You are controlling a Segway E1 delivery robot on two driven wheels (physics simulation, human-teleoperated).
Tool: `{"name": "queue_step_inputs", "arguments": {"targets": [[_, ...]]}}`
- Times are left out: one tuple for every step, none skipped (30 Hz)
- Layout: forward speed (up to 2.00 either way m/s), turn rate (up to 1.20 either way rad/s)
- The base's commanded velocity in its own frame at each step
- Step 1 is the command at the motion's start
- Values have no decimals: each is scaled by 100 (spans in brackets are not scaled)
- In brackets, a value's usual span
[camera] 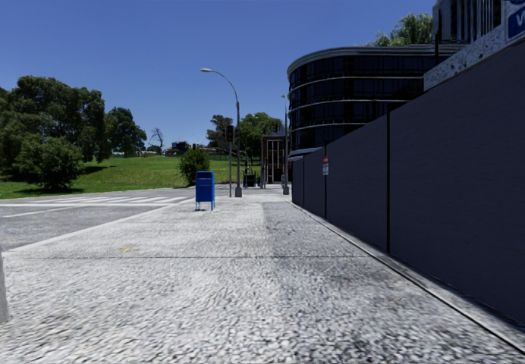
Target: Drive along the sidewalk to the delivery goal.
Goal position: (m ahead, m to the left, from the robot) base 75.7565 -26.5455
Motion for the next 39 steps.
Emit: {"name": "queue_step_inputs", "arguments": {"targets": [[200, 0], [200, 0], [200, 0], [200, 0], [200, 0], [200, 0], [200, 0], [200, 0], [200, 0], [200, 0], [200, 0], [200, 0], [200, 0], [200, 0], [200, 0], [200, 0], [200, 0], [200, 0], [200, 0], [200, 0], [200, 0], [200, 0], [200, 0], [200, 0], [200, 0], [200, 0], [200, 0], [200, 0], [200, 0], [200, 0], [200, 0], [200, 0], [200, 0], [200, 0], [200, 0], [200, 0], [200, 0], [200, 0], [200, 0]]}}
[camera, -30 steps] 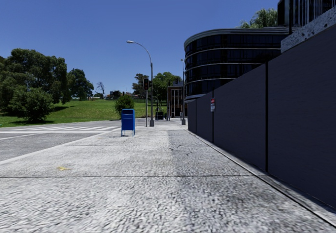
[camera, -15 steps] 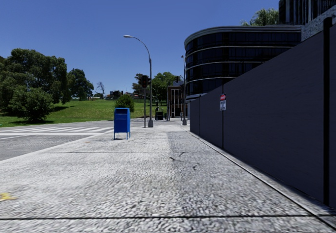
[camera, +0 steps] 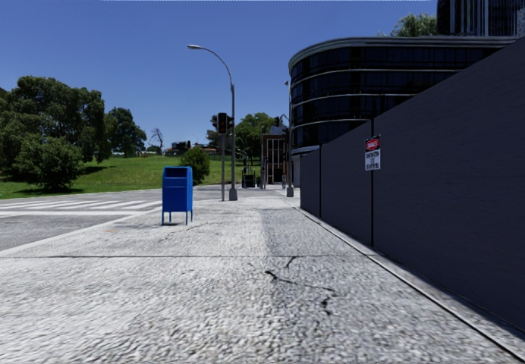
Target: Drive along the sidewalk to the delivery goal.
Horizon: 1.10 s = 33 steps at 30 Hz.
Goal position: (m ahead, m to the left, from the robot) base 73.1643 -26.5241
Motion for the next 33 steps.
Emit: {"name": "queue_step_inputs", "arguments": {"targets": [[200, 0], [200, 0], [200, 0], [200, 0], [200, 0], [200, 0], [200, 0], [200, 0], [200, 0], [200, 0], [200, 0], [200, 0], [200, 0], [200, 0], [200, 0], [200, 0], [200, 0], [200, 0], [200, 0], [200, 0], [200, 0], [200, 0], [200, 0], [200, 0], [200, 0], [200, 0], [200, 0], [200, 0], [200, 0], [200, 0], [200, 0], [200, 0], [200, 0]]}}
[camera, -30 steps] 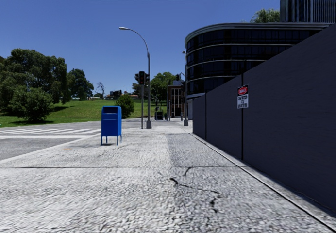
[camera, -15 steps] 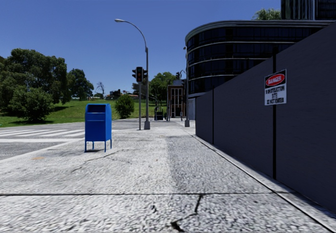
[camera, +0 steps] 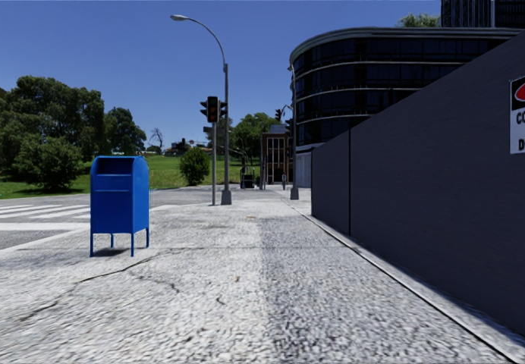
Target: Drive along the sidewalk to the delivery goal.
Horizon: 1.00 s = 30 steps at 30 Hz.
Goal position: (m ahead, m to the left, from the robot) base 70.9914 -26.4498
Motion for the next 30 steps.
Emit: {"name": "queue_step_inputs", "arguments": {"targets": [[200, 0], [200, 0], [200, 0], [200, 0], [200, 0], [200, 0], [200, 0], [200, 0], [200, 0], [200, 0], [200, 0], [200, 0], [200, 0], [200, 0], [200, 0], [200, 0], [200, 0], [200, 0], [200, 0], [200, 0], [200, 0], [200, 0], [200, 0], [200, 0], [200, 0], [200, 0], [200, 0], [200, 0], [200, 0], [200, 0]]}}
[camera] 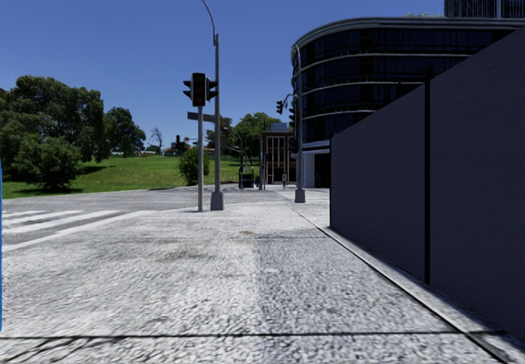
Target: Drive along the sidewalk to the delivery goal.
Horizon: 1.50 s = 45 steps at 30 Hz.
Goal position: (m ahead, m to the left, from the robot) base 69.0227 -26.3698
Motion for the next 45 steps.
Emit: {"name": "queue_step_inputs", "arguments": {"targets": [[200, 0], [200, 0], [200, 0], [200, 0], [200, 0], [200, 0], [200, 0], [200, 0], [200, 0], [200, 0], [200, 0], [200, 0], [200, 0], [200, 0], [200, 0], [200, 0], [200, 0], [200, 0], [200, 0], [200, 0], [200, 0], [200, -3], [200, -10], [200, -10], [200, -17], [200, -21], [200, -21], [200, -22], [200, -23], [200, -23], [200, -23], [200, -23], [200, -23], [200, -23], [200, -23], [200, -23], [200, -23], [200, -23], [200, -23], [200, -23], [200, -23], [200, -23], [200, -23], [200, -23], [200, -24]]}}
